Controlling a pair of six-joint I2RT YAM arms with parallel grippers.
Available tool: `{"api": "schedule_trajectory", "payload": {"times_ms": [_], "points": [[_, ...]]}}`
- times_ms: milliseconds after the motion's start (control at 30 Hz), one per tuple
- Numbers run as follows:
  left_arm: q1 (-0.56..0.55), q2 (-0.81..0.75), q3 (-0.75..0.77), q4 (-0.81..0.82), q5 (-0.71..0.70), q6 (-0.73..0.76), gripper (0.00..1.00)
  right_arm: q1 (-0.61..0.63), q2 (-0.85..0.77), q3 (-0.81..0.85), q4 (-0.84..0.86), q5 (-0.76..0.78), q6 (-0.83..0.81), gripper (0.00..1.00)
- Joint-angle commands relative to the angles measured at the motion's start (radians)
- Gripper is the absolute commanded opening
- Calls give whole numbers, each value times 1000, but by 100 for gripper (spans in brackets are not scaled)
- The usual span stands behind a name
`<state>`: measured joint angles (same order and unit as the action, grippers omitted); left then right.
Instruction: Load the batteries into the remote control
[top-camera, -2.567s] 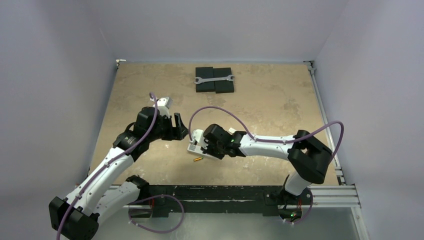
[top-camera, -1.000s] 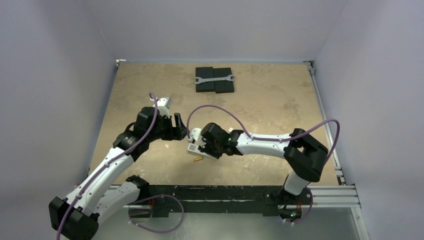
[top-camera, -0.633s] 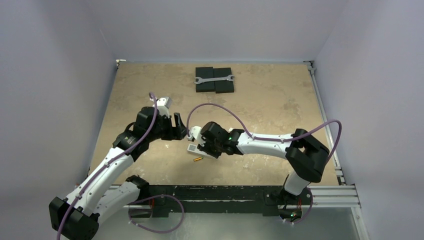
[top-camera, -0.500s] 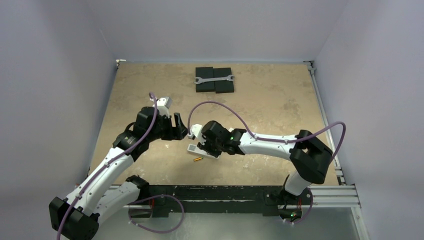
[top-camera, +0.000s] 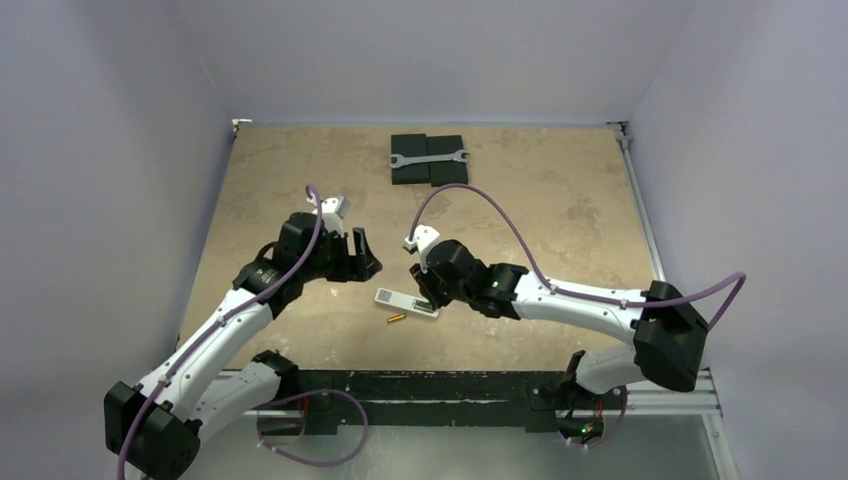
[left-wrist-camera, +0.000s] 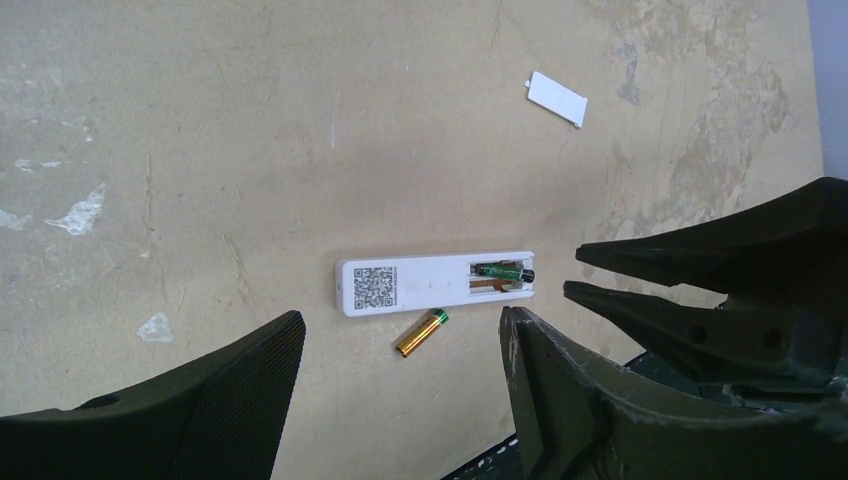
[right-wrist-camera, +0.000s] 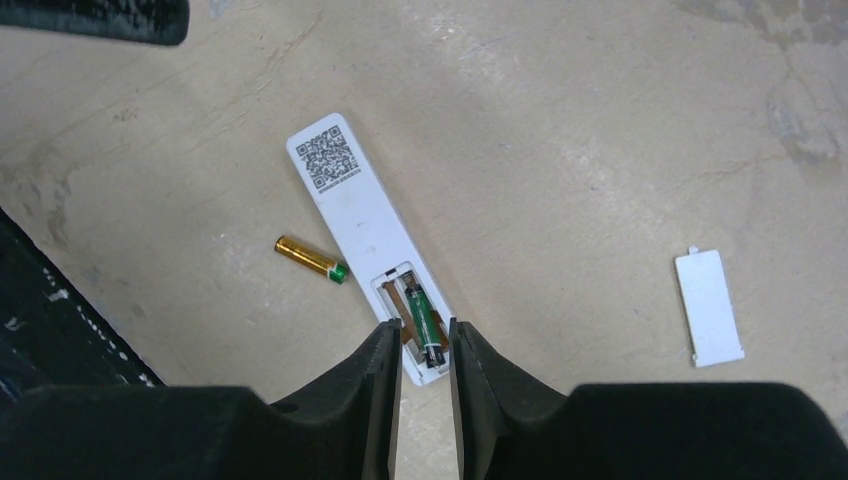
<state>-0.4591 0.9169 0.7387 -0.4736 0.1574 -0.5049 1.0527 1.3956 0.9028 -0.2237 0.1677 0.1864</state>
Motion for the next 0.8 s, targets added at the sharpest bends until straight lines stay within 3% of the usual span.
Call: {"api": "schedule_trajectory", "payload": {"times_ms": [0,300,767], "points": [[5,31,-28,65,57,-17,72,-3,-51,-31,46,78,177,31],[2,55,-67,101,54,-54,71,-3,-83,-104,85,171,396,37],[-9,169,-183,249,65,-137,65,-3,-102,-190,139,160,586,42]]}}
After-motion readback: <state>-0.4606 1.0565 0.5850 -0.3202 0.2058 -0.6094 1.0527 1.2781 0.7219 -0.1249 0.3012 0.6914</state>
